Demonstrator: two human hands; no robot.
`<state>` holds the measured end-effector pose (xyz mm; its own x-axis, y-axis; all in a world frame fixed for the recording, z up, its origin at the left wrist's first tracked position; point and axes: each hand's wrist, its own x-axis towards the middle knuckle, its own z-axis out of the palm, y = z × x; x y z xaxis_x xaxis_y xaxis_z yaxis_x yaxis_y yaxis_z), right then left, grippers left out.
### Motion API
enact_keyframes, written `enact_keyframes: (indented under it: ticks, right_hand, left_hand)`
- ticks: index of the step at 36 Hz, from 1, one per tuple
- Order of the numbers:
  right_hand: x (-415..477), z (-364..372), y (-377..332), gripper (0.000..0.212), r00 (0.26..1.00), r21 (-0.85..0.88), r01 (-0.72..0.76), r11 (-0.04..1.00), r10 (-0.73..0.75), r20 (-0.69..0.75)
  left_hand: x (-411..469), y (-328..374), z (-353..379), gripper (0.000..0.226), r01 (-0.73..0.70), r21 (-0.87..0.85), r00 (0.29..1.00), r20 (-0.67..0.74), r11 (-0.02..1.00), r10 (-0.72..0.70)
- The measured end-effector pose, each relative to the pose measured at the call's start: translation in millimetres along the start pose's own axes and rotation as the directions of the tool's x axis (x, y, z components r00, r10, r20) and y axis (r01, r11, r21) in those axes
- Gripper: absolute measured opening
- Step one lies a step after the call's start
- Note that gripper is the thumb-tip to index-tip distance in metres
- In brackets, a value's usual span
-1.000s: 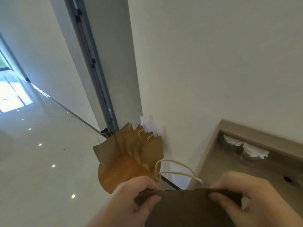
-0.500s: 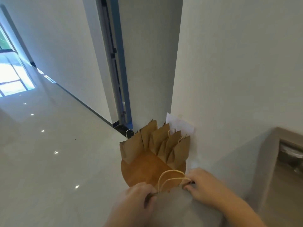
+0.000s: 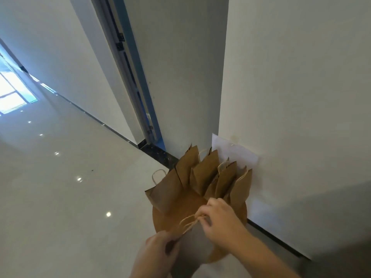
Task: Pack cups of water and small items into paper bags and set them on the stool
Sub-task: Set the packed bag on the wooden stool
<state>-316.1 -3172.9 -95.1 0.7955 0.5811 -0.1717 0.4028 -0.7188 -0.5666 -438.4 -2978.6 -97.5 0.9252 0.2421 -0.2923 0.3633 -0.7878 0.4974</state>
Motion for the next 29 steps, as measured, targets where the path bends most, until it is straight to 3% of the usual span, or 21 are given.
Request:
enact_keyframes:
  ticks: [4,9,24,29]
  right_hand:
    - [46,0,0,0.014,0.986,0.215,-0.149,0.965,0.128,0.11]
    - [98,17,-7,0.021,0.974,0.302,-0.203,0.931,0.16,0.163]
    - [237,65,-20,0.015,0.921,0.101,-0.378,0.92,0.363,0.143]
    - [260,73,-27,0.017,0.885,0.095,-0.462,0.882,0.452,0.113]
  left_hand:
    - [46,-17,7,0.005,0.084,-0.015,0.996,-0.008,0.996,-0.084]
    - [102,-45,23,0.013,0.131,-0.015,0.991,-0.019,0.991,-0.132]
    - [251,-109,31,0.012,0.076,0.039,0.983,0.164,0.996,-0.081]
    - [279,-106,21,0.007,0.1,-0.026,0.97,0.226,0.995,-0.091]
